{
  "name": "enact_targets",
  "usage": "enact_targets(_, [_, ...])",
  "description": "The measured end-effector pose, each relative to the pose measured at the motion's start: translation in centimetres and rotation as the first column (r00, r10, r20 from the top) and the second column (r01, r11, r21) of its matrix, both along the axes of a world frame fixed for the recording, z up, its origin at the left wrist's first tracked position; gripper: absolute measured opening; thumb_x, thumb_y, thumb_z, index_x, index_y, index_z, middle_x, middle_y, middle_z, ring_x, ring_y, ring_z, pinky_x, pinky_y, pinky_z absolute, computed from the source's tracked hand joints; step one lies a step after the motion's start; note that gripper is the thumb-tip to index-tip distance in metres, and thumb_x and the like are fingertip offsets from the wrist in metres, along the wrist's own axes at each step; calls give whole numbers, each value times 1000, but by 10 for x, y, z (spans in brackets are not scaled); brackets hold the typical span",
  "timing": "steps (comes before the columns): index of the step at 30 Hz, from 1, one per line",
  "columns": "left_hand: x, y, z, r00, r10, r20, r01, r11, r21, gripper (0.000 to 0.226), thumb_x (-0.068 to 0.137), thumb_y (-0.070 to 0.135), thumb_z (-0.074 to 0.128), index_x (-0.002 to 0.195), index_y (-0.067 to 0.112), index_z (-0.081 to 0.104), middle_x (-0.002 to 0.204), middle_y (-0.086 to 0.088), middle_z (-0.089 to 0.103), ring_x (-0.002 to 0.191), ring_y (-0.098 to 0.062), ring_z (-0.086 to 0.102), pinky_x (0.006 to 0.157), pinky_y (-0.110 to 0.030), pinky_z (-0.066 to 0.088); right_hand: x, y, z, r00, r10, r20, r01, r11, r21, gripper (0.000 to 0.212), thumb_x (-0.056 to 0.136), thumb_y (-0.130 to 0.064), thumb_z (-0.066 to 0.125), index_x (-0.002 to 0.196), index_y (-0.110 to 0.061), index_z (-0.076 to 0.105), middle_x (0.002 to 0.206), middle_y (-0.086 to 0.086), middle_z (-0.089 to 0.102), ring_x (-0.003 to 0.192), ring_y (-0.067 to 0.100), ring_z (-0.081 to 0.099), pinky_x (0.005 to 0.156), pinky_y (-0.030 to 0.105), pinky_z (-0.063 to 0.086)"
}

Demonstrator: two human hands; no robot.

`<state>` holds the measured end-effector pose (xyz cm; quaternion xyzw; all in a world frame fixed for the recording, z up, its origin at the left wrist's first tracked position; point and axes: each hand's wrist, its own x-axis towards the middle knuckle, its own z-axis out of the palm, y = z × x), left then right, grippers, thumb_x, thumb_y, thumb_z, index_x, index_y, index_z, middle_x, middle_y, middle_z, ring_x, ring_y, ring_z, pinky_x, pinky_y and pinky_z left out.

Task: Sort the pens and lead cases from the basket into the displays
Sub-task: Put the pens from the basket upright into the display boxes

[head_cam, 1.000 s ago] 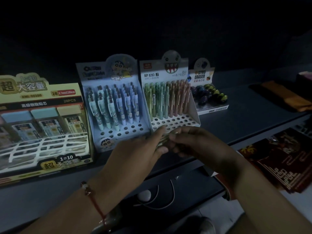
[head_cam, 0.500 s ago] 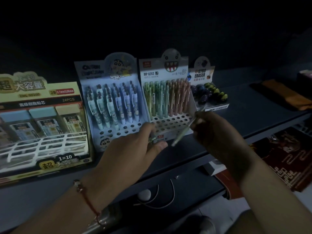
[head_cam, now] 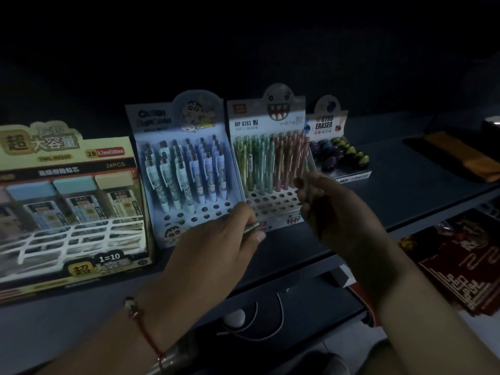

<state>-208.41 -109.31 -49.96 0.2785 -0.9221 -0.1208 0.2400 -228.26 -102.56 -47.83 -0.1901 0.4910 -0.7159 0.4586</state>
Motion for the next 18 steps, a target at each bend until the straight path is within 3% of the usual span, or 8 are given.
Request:
enact_targets(4, [1,-2,0,1000,-3,9,3,1000,27,20,95,54,43,103,36,42,66,18,45,56,0,46,49,-16,25,3,-13,-4,999,-19,36,20,1000,-24,41,103,-21,48,138,0,50,79,1,65,66,8,57,58,19,48])
enact_targets(7, [2,-4,0,1000,4,28,-5,1000,23,19,95,55,44,103,37,43,64,17,44,53,1,44,48,-16,23,4,-21,-6,999,-17,27,19,998,-62,35,102,-16,49,136,-8,53,89,2,64,78,11,59,72,24,47])
enact_targets(11, [4,-7,1,999,12,37,-13,1000,22,20,96,55,44,105,38,42,70,14,53,53,-1,45,49,-16,26,6,-30,-8,970,-71,-233,61,997,-46,39,95,-21,60,133,-14,59,120,7,69,114,23,63,98,38,46])
enact_targets(13, [6,-8,2,999,11,38,-12,999,45,20,96,55,44,107,38,42,81,14,59,58,-1,48,53,-17,31,8,-34,-8,939,-142,-312,125,989,-75,36,93,-15,63,128,-8,61,119,13,67,108,25,64,95,38,48])
enact_targets(18, [7,-13,3,998,17,55,-21,997,74,21,96,55,44,109,38,44,86,12,62,64,-2,53,55,-19,36,13,-42,-6,884,-241,-400,183,967,-179,31,93,-5,62,122,4,57,103,15,59,90,24,57,79,34,51])
